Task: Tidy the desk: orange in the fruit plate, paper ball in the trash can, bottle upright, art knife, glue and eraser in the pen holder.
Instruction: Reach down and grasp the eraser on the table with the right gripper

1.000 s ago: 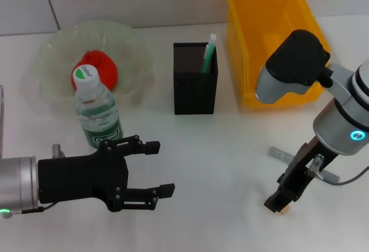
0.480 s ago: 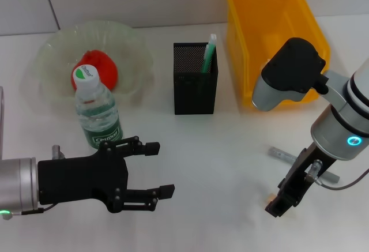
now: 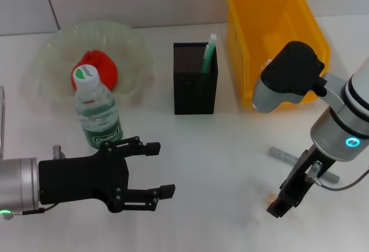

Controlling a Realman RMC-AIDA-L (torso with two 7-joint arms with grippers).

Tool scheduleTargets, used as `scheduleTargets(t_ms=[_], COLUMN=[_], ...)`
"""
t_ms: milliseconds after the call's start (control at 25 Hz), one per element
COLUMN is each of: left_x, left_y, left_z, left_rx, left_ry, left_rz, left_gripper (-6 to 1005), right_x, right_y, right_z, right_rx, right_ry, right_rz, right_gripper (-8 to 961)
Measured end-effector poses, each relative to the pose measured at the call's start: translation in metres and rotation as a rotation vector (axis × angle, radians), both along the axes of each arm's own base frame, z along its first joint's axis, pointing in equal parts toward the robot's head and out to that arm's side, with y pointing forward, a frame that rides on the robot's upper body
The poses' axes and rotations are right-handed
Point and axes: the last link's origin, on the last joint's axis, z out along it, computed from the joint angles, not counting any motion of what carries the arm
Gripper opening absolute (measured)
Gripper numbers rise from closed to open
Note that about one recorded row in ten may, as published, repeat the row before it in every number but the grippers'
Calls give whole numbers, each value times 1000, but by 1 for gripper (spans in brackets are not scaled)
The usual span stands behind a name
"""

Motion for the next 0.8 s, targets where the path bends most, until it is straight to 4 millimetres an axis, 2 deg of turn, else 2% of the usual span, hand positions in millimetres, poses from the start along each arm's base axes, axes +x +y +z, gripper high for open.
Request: scheduleTargets(t_ms=[320,520,800], left_x=[0,0,0], left_y=[0,0,0], left_z=[0,0,0], left_rx=[1,1,4], left_ry=[1,1,2], left_rz=[0,0,-6], left_gripper=[861,861,861], right_x=[0,-1,-1], right_y=[0,-1,-1], right_z=[-1,-5,-7], right_rx=[-1,-14,-21], right_ry=[-7,-16,-20], right_rz=[10,22,20], right_gripper=[546,427,414])
